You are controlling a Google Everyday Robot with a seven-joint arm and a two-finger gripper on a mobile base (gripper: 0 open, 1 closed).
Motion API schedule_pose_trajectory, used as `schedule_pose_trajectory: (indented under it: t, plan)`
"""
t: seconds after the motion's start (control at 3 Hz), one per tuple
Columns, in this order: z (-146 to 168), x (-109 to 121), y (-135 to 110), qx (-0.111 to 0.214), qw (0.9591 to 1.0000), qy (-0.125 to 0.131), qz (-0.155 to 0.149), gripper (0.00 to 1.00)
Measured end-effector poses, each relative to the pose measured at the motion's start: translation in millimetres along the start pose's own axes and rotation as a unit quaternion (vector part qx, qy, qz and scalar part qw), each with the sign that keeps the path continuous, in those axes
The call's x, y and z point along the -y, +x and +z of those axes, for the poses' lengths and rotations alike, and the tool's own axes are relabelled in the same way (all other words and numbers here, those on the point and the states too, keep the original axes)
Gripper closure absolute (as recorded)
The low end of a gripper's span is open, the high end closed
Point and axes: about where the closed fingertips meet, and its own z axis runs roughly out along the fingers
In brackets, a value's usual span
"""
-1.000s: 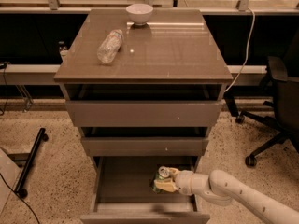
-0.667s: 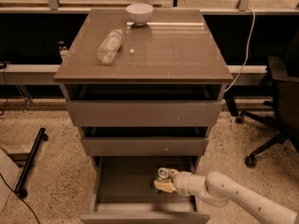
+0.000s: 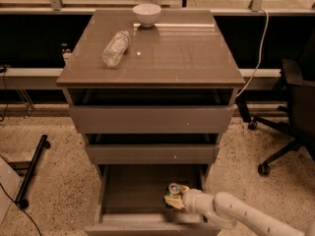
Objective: Place green can into bottom drawer
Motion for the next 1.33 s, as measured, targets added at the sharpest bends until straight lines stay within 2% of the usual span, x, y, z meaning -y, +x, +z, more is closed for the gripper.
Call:
schedule_pose_trajectory:
  t: [0.33, 0.67, 1.0, 1.33]
  plan:
    - [4, 14, 27, -0.009, 0.9990, 0.042, 0.013, 1.00]
    - [7, 26, 46, -0.018, 0.9969, 0.073, 0.023, 0.88]
    - [11, 36, 62, -0.027, 0.9947, 0.094, 0.033, 0.73]
    - [14, 46, 76, -0.038, 0.9921, 0.111, 0.045, 0.42]
